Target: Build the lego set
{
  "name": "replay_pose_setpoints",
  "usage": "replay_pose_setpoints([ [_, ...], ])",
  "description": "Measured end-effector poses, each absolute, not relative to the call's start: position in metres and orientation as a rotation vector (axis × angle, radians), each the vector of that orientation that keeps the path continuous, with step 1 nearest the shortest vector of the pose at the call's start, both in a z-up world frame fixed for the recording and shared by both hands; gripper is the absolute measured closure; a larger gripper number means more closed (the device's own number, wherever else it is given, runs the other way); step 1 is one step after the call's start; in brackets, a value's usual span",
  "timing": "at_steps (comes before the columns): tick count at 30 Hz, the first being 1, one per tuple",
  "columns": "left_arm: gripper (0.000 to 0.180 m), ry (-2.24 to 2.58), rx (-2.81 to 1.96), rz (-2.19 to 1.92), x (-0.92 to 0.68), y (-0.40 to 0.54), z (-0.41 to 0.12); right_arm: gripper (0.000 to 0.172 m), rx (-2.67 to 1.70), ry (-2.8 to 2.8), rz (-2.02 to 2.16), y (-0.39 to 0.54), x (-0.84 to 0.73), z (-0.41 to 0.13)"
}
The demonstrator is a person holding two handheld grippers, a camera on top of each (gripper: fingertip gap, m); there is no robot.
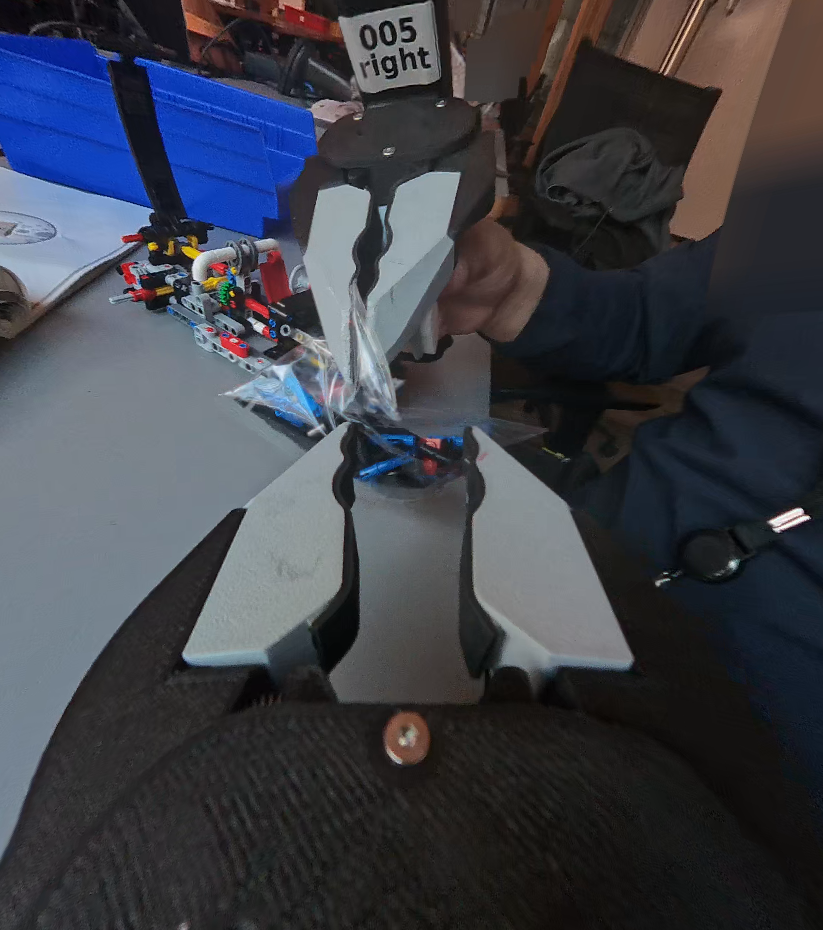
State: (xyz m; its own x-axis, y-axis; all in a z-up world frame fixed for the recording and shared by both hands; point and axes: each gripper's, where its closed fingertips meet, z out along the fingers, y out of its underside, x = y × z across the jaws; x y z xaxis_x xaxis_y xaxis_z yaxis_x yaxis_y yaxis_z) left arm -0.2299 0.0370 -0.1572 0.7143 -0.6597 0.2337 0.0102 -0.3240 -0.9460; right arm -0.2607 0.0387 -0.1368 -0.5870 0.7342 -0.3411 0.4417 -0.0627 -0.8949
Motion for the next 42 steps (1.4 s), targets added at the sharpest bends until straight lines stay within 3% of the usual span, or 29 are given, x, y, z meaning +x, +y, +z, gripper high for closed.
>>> replay_pose_setpoints([
  [16, 0.166, 0.487, -1.724, -0.298, -0.238, 0.051, -0.135, 0.172, -1.460, -1.650, 2.163, 0.045, -0.270, -0.120],
  [18, 0.180, 0.438, -1.739, -0.264, -0.244, 0.054, -0.133, 0.172, -1.461, -1.647, 2.171, 0.044, -0.271, -0.119],
  [35, 0.180, 0.227, -1.844, -0.308, -0.276, 0.054, -0.134, 0.172, -1.494, -1.701, 1.625, 0.099, -0.268, -0.121],
  [42, 0.180, 0.238, -1.803, -0.513, -0.256, 0.051, -0.123, 0.136, -1.146, -2.037, 1.433, 0.058, -0.250, -0.126],
])
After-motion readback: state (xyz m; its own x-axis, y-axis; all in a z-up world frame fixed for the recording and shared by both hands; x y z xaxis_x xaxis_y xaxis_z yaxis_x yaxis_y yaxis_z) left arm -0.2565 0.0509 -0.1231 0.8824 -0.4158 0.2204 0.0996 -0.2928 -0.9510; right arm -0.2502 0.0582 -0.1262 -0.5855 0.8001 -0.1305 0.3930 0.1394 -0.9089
